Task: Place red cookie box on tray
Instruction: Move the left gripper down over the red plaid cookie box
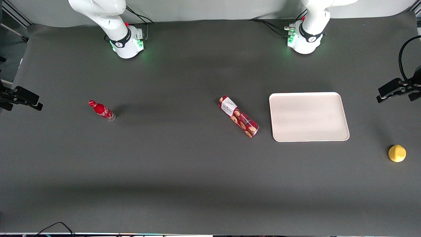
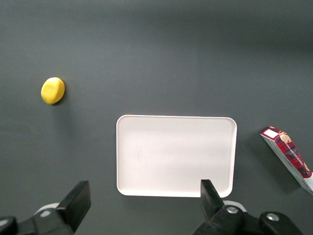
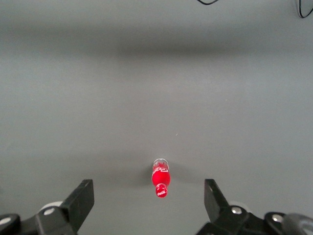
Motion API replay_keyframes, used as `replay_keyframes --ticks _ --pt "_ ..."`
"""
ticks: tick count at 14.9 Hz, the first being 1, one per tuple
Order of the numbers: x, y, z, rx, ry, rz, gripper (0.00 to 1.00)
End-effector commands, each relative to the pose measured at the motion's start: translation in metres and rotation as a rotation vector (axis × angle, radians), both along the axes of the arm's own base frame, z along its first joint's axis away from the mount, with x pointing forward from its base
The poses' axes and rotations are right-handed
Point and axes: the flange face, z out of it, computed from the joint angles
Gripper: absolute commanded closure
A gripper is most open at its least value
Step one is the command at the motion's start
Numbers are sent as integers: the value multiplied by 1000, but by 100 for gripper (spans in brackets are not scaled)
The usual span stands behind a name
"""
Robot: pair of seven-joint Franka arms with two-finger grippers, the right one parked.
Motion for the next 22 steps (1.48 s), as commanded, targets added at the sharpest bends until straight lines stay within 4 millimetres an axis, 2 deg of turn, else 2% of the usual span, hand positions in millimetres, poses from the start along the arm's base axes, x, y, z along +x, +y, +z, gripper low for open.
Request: replay_keyframes --ticks 1,5,8,9,11,13,16,19,20,22 --pt "-4 -3 8 11 -1 -9 0" --pt "-2 -10 -2 10 23 -27 0" --pt "-3 -39 -16 -14 84 -59 0" --pt "0 -55 -21 -29 94 -84 0" --pt "0 -94 -31 -73 119 -92 0" --pt "-2 -132 -43 -109 163 84 0" --pt "-11 -216 -70 -74 214 247 0" --pt "-23 -300 -123 -27 227 407 0" --pt "-28 -327 -146 -16 223 443 0" --pt "-29 -354 -188 -3 221 533 0"
